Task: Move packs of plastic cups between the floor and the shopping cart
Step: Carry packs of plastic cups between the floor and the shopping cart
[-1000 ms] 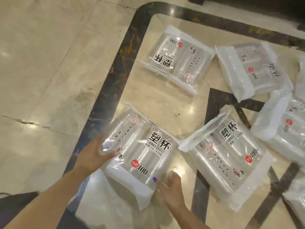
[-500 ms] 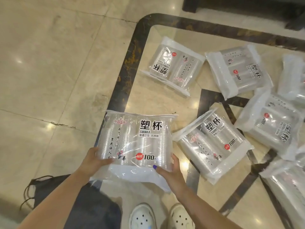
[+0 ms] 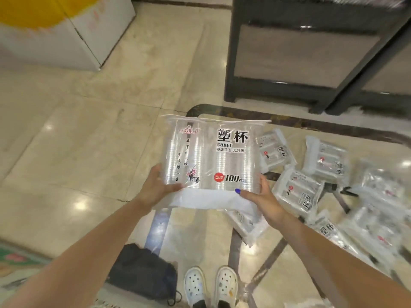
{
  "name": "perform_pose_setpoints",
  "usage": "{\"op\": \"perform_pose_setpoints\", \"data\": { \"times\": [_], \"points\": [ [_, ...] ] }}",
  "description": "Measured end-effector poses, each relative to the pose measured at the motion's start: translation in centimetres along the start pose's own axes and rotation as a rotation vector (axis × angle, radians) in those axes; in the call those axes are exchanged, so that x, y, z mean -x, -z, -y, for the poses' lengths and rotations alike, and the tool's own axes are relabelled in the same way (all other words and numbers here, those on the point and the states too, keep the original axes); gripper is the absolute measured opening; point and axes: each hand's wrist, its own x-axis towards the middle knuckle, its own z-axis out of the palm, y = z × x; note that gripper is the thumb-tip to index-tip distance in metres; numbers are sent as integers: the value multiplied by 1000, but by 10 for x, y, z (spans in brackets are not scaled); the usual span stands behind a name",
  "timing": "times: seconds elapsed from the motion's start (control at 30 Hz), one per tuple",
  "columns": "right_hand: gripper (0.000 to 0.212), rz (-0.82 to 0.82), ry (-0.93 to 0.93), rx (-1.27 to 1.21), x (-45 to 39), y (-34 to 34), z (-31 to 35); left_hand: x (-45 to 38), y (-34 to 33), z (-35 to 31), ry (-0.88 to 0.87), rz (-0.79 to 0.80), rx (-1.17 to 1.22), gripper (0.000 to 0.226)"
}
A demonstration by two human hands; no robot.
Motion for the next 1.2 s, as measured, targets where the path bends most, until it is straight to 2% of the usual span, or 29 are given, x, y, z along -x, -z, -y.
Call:
{"op": "perform_pose_setpoints", "data": {
  "times": [0.1, 0.17, 0.2, 0.27, 0.37, 0.43, 0.53, 0.7, 0.8, 0.87, 0.93, 1.03, 1.2],
  "points": [
    [95, 21, 82, 26, 44, 16, 85, 43, 5, -68, -115, 17, 40, 123],
    [119, 28, 129, 39, 74, 26, 127, 69, 5, -106, -185, 36, 68, 115],
    [123, 23, 152, 41, 91, 31, 144, 80, 4, -122, -236, 24, 79, 105],
    [124, 12, 213, 50, 124, 40, 170, 104, 4, -152, -329, 18, 91, 100],
    [130, -29, 280, 27, 170, 49, 188, 140, 9, -187, -394, 99, 70, 122],
    [133, -84, 302, 32, 206, 51, 192, 160, 10, -200, -435, 150, 71, 122],
    [130, -218, 363, 48, 256, 53, 187, 189, 3, -211, -515, 202, 18, 121],
    [107, -382, 434, 8, 335, 59, 161, 227, -17, -215, -613, 268, -122, 118],
    [102, -511, 446, -32, 388, 73, 140, 270, -49, -223, -659, 321, -173, 121],
    [82, -618, 453, -59, 429, 86, 125, 301, -80, -227, -707, 368, -163, 110],
    [73, -703, 468, -86, 473, 102, 105, 340, -115, -230, -761, 433, -177, 105],
    [105, -833, 472, -108, 546, 131, 71, 397, -171, -230, -825, 609, -215, 125],
    [101, -1095, 496, -199, 696, 175, -12, 520, -287, -209, -906, 883, -265, 109]
  ]
}}
